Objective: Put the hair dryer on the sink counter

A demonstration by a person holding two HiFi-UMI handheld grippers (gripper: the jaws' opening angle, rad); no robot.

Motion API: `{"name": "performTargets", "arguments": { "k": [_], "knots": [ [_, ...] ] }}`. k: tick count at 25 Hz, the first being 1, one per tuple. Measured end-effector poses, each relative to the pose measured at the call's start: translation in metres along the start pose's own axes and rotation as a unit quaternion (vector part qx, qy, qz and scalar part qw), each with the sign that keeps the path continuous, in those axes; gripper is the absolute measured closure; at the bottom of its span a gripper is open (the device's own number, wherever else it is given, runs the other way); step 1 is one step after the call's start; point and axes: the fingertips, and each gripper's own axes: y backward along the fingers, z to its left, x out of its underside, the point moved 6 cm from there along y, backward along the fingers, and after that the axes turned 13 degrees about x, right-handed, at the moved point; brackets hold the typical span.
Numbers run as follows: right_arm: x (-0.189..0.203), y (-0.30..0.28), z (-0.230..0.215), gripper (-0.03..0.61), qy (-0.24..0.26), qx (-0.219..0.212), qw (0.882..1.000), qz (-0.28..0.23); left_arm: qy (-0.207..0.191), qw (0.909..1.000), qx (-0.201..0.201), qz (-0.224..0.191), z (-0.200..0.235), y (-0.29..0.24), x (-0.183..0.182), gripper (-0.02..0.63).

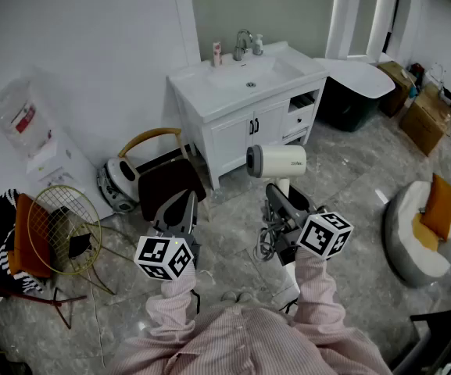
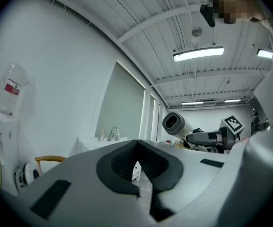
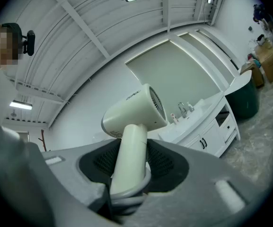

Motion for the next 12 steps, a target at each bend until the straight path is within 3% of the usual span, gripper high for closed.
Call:
{"name": "performTargets", "arguments": {
  "k": [12],
  "knots": [
    [-0.007,0.012,-0.017,0.408,0.007,-0.008,1.0,0.0,-0.011,0.9999,0.002,-0.001,-0.021,-0.017,0.001,0.616]
  ]
}}
